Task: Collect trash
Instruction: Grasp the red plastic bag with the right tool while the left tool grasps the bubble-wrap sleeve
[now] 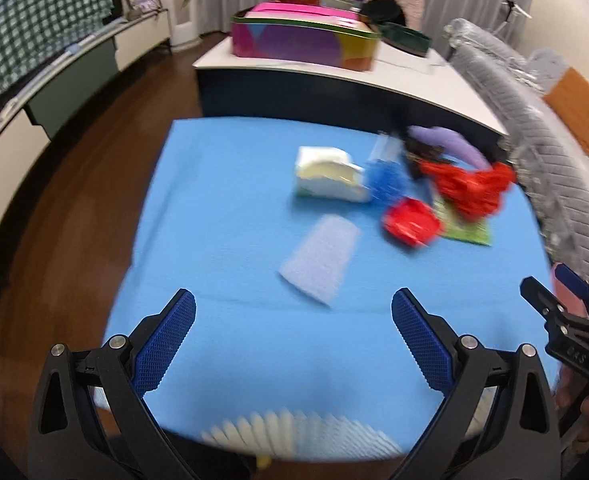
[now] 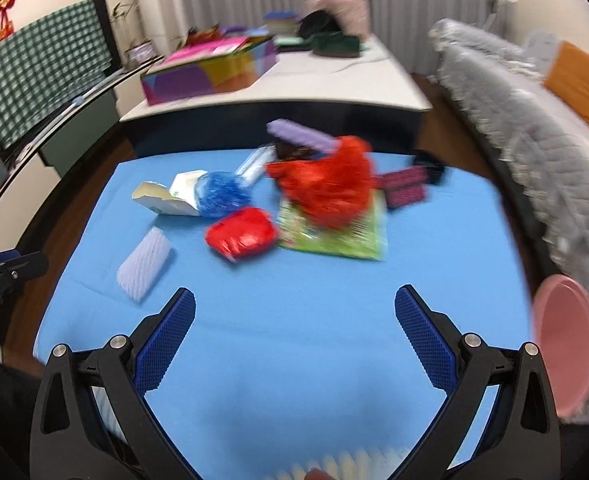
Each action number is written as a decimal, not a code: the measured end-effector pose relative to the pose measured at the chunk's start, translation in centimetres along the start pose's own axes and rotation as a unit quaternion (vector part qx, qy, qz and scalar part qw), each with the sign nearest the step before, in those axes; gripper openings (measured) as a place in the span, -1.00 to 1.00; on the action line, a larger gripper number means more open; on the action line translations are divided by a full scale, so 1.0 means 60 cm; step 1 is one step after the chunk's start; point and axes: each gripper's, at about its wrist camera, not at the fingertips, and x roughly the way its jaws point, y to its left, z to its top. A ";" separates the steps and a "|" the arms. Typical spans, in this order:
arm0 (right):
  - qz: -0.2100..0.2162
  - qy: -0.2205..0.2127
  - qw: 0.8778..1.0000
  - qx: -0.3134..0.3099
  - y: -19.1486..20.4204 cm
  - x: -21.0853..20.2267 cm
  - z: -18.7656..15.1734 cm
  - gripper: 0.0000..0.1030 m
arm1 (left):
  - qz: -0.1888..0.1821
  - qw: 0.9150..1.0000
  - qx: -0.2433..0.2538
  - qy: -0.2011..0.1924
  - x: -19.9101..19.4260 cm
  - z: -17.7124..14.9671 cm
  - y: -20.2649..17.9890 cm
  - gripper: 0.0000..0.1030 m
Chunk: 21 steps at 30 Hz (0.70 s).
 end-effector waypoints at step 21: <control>0.010 0.067 0.997 -0.042 0.102 0.239 0.042 0.39 | 0.072 0.995 0.033 0.054 0.105 0.030 0.038 0.85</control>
